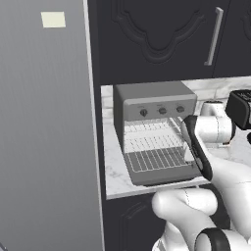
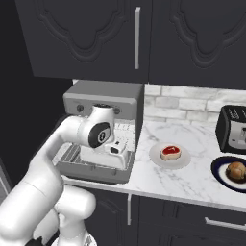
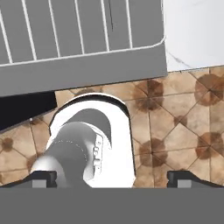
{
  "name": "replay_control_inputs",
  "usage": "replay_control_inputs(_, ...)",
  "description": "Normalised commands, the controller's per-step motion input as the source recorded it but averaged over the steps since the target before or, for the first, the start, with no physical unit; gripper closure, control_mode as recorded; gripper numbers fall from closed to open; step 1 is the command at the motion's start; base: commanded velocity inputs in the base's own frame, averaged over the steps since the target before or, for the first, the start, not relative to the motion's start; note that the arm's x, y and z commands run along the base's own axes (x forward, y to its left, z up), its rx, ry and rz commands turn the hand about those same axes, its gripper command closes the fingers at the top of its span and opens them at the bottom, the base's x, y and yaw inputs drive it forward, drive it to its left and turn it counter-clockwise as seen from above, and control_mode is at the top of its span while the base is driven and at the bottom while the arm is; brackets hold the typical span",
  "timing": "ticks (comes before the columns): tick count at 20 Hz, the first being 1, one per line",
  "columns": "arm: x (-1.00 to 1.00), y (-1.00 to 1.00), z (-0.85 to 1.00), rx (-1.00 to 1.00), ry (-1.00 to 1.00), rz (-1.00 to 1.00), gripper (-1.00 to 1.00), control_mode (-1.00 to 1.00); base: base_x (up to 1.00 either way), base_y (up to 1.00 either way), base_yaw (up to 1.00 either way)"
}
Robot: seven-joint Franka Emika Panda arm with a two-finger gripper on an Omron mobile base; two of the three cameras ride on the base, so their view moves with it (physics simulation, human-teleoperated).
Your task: Open the toaster oven door. Place the bread on the top rack in the toaster oven and place the steak on the bottom rack.
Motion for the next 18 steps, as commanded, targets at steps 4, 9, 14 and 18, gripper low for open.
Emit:
replay_control_inputs(4, 0.03, -0.86, 0.00, 0.00, -0.03, -0.24, -1.00, -1.00, 0.00, 0.00, 0.00)
replay_control_inputs(9, 0.36, -0.51, 0.00, 0.00, -0.19, -0.19, -1.00, -1.00, 0.00, 0.00, 0.00)
replay_control_inputs(14, 0.25, -0.40, 0.00, 0.00, -0.36, -0.15, -1.00, -1.00, 0.00, 0.00, 0.00)
replay_control_inputs(18, 0.25, -0.50, -0.01, 0.00, -0.31, -0.21, -1.00, -1.00, 0.00, 0.00, 0.00)
